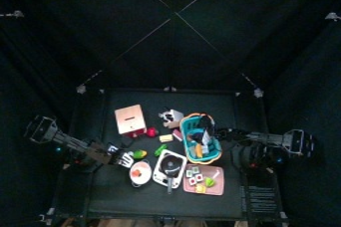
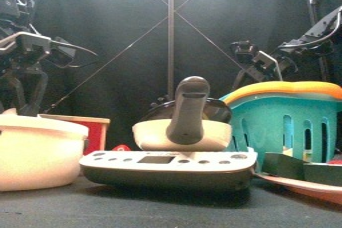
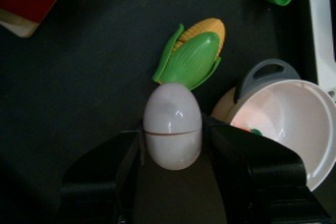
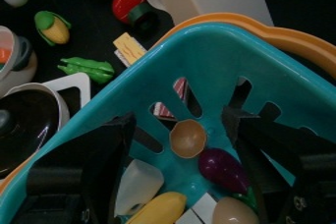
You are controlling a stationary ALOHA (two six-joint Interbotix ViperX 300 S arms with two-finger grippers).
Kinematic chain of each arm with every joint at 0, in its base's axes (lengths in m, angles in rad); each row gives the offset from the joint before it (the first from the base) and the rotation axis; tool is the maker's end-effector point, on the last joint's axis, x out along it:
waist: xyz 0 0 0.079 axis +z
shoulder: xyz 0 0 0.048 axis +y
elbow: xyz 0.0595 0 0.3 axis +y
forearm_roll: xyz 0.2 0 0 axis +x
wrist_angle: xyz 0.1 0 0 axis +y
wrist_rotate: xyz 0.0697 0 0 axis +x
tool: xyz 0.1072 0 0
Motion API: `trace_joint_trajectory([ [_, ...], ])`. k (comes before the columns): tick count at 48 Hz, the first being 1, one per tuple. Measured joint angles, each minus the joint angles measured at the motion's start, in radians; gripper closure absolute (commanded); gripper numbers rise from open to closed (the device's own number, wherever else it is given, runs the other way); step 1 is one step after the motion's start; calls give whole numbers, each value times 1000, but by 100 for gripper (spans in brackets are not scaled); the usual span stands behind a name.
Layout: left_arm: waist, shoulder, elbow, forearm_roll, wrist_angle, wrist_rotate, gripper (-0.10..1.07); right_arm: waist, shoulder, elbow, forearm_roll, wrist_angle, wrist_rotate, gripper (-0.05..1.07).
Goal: Place egg in pot
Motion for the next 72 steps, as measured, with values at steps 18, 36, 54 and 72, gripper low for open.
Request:
trace_joint_trajectory([
  [18, -44, -64, -29, 18, -52, 26, 27, 8, 0, 2, 0, 0, 0, 3],
  [36, -69, 5, -38, 11, -360, 74, 27, 8, 2, 0, 2, -2, 0, 3],
  [54, -55, 115, -64, 43, -428, 77, 26, 8, 2, 0, 2, -2, 0, 3],
  [72, -41, 163, -67, 61, -460, 77, 26, 8, 2, 0, 2, 0, 0, 3],
])
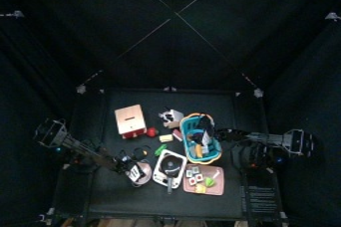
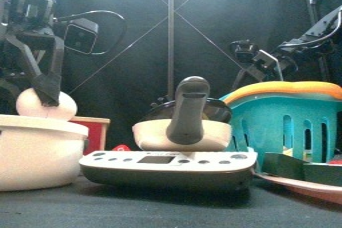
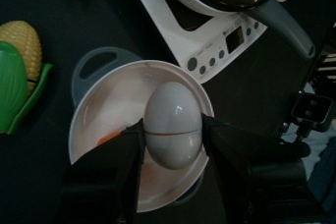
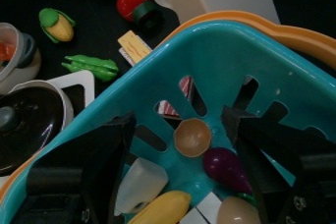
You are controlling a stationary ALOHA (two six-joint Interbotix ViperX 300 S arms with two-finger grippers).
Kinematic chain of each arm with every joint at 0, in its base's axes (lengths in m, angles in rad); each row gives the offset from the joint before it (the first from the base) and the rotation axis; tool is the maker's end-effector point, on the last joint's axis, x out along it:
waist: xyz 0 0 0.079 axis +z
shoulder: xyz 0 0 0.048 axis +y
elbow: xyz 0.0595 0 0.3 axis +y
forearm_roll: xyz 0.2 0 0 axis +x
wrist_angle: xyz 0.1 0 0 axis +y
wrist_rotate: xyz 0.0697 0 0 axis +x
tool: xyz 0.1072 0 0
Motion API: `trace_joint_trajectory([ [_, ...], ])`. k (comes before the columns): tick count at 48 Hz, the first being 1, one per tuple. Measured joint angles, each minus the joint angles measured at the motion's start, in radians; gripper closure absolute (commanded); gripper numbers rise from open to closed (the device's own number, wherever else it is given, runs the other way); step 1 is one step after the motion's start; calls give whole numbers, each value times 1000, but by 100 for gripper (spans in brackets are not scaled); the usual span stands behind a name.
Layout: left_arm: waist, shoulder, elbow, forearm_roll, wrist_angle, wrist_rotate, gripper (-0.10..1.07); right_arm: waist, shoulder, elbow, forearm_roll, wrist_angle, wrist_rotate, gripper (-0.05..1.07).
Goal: Place egg in pot
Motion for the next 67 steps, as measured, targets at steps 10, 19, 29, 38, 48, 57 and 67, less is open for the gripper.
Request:
trace_joint_trajectory([
  [10, 6, 2, 0, 2, -2, 0, 26, 0, 0, 0, 0, 0, 0, 3],
  [19, 6, 2, 0, 2, -2, 0, 23, 0, 0, 0, 0, 0, -2, 3],
  [29, 8, 2, 0, 3, -6, 0, 11, 0, 0, 0, 0, 0, 0, 3],
  [38, 11, 2, 0, 3, -2, 0, 9, 0, 0, 0, 0, 0, 0, 3],
  [48, 14, 2, 0, 14, 2, 0, 9, 0, 0, 2, 0, 0, 0, 3],
  [57, 18, 2, -2, 21, 12, 0, 9, 0, 0, 0, 2, 0, 0, 3],
  [67, 20, 0, -2, 29, 23, 0, 9, 0, 0, 0, 0, 0, 0, 3],
])
